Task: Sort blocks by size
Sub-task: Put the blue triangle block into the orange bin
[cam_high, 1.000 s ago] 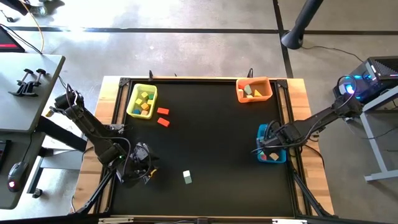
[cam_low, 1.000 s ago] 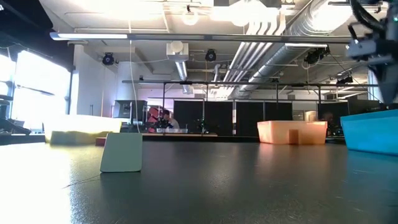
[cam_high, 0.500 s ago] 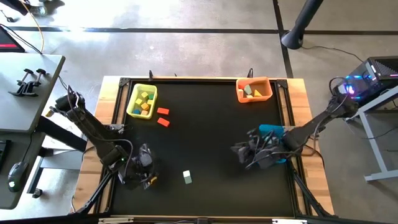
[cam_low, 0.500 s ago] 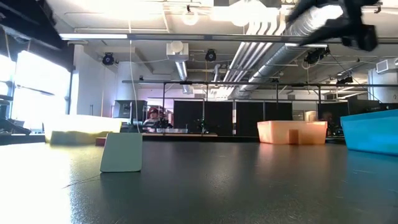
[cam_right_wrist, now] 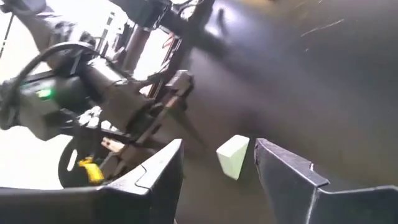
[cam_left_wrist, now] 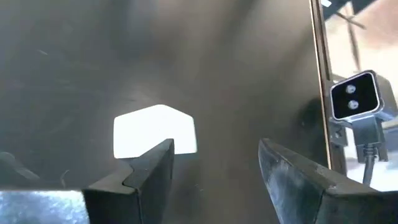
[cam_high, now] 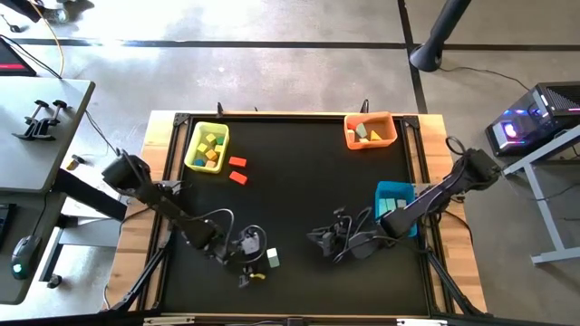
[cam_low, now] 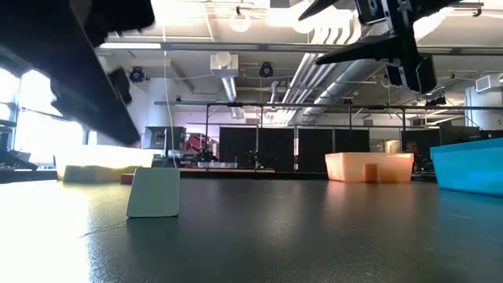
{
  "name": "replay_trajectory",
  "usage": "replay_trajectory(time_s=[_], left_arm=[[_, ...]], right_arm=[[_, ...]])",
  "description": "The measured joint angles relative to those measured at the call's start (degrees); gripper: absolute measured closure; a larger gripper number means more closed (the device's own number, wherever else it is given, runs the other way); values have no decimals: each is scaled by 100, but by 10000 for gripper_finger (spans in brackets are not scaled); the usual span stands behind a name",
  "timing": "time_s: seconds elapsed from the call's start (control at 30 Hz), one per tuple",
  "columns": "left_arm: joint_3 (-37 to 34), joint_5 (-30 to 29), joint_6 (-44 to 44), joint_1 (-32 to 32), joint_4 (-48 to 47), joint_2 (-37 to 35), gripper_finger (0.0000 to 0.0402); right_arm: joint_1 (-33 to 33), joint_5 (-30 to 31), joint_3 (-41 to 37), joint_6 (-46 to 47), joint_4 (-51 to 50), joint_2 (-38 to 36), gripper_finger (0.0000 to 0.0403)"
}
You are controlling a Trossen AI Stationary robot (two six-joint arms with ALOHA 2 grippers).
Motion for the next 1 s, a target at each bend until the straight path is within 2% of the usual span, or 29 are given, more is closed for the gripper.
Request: replay_trajectory(time_s=[0.13,0.27,0.37,0.6,0.73,0.9,1.0], left_arm=[[0,327,-177,161,171,255,181],[2,-263,-63,286,207,489,181],[4,-649,386,445,225,792,181],[15,-684,1154,1194,1297,1177,181],[323,-618,1286,1592,991,707,181],[642,-462,1447,1648,-717,-329,181],[710,-667,1208,1469,-1454,-1040,181]], right_arm=[[-39,-606,0,-214,-34,-9,208],[-153,-1291,0,-284,-270,-9,208],[-242,-1366,0,-268,-302,-9,208],[-372,-1373,174,-539,-453,-9,208],[-374,-1375,378,-1422,-699,-11,208],[-443,-1408,382,-2068,-720,30,208],[-651,-1815,390,-2679,-741,177,208]])
